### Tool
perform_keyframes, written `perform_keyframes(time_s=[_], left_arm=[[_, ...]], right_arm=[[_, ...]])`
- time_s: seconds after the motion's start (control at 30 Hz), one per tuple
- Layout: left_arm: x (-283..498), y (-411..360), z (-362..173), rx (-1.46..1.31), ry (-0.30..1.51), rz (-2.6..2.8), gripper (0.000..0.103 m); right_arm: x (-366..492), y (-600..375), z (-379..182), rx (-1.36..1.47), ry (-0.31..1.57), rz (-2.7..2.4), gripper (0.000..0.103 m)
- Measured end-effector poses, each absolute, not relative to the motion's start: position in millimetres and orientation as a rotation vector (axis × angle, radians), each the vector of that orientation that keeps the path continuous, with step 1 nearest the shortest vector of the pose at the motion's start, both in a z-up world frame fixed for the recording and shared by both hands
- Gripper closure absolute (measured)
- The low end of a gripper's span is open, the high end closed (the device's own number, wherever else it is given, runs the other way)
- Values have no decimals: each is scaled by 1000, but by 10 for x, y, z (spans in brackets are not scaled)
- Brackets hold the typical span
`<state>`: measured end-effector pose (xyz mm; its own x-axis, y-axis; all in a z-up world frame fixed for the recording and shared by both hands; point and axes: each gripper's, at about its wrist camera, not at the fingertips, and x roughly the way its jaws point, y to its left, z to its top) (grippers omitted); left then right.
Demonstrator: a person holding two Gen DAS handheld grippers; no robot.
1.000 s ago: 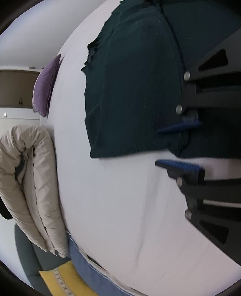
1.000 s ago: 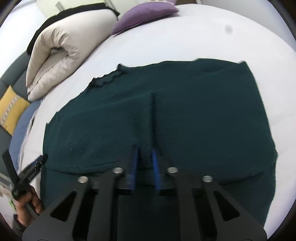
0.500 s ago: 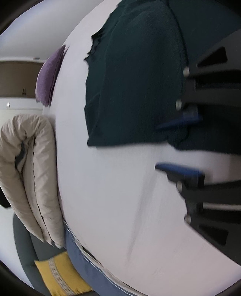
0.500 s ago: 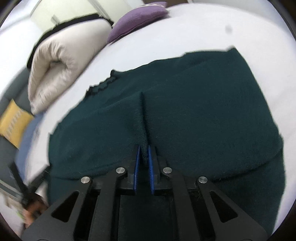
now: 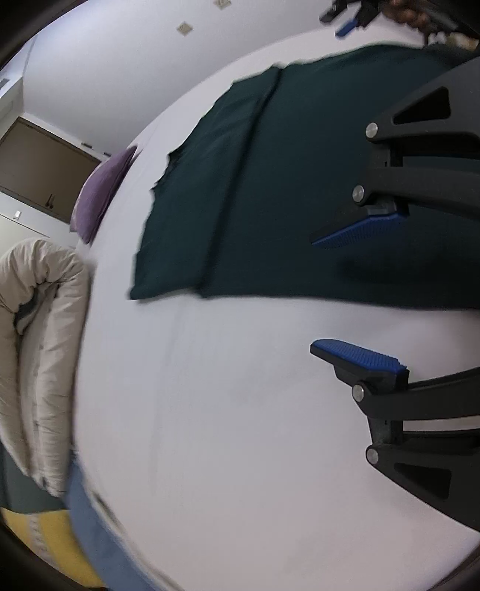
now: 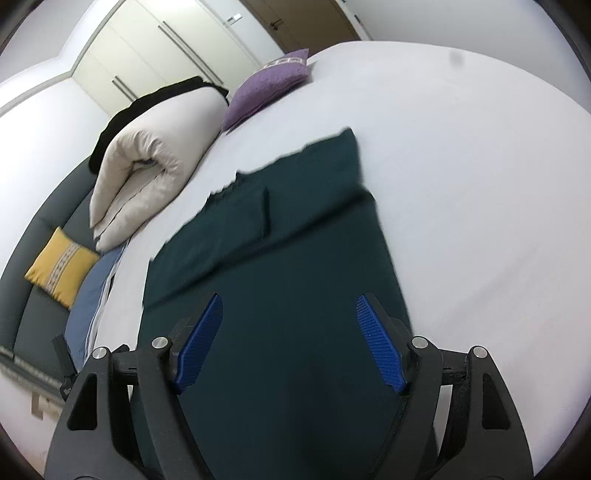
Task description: Fold small clothes
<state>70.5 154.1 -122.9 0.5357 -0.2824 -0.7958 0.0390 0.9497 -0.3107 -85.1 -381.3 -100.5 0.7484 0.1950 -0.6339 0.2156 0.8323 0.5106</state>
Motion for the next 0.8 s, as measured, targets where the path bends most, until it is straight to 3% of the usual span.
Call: perform_keyframes(time_s=[0.3,0.7,0.8], left_arm=[[-227,1859,-1396,-462,1107,-314,44],[-337,1926,-1619,-692,1256,-503,44],[-348,1947,-1649,-733,1263,-516,50]], right_arm=[[-1756,-3900,-1378,711,799,38,29],[-2193,-4131,-1529,800,813,70,34],[-2276,-4239,-1544,809,824,56,34]])
